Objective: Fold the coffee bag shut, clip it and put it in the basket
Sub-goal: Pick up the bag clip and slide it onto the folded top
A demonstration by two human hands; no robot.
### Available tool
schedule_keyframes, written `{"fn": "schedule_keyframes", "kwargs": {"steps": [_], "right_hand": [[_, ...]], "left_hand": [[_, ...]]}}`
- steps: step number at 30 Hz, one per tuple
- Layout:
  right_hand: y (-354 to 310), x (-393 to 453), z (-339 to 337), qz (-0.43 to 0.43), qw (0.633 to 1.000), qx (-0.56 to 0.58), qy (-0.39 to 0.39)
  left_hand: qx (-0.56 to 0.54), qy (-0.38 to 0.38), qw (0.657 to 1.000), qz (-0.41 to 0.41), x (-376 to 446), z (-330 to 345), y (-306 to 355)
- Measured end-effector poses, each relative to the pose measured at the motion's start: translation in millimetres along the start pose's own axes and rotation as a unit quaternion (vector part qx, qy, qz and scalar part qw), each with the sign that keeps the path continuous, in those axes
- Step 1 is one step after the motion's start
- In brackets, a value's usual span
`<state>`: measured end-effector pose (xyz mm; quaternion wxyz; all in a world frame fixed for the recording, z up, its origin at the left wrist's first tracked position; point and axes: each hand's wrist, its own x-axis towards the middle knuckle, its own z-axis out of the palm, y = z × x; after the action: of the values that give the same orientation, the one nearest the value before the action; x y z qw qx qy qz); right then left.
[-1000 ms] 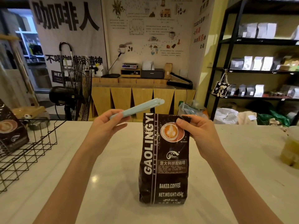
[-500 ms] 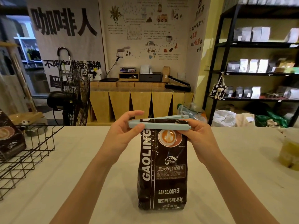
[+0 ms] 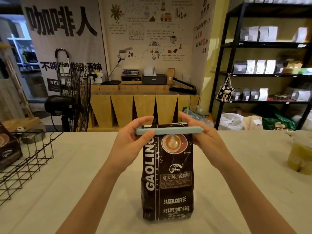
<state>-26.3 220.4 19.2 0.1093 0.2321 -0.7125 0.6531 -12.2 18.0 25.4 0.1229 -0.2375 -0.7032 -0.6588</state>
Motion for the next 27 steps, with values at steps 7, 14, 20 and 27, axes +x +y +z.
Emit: {"fn": "schedule_keyframes", "kwargs": {"steps": [7,14,20,27], "right_hand": [[-8,7,-19,0.05,0.996,0.07,0.016],[-3,-1,-22,0.016,1.0,-0.016,0.017],[2,0,-21,0.009,1.0,-0.011,0.027],[0,1,-16,-0.022,0.999,-0.006,0.04]], "left_hand": [[0.01,0.022,1.0,0.007,0,3,-2],[0.005,0.045,0.999,0.015,-2,6,-2],[0.002,0.054,0.998,0.015,-3,8,-1],[0.028,0.035,0.999,0.006,-3,3,1]]}}
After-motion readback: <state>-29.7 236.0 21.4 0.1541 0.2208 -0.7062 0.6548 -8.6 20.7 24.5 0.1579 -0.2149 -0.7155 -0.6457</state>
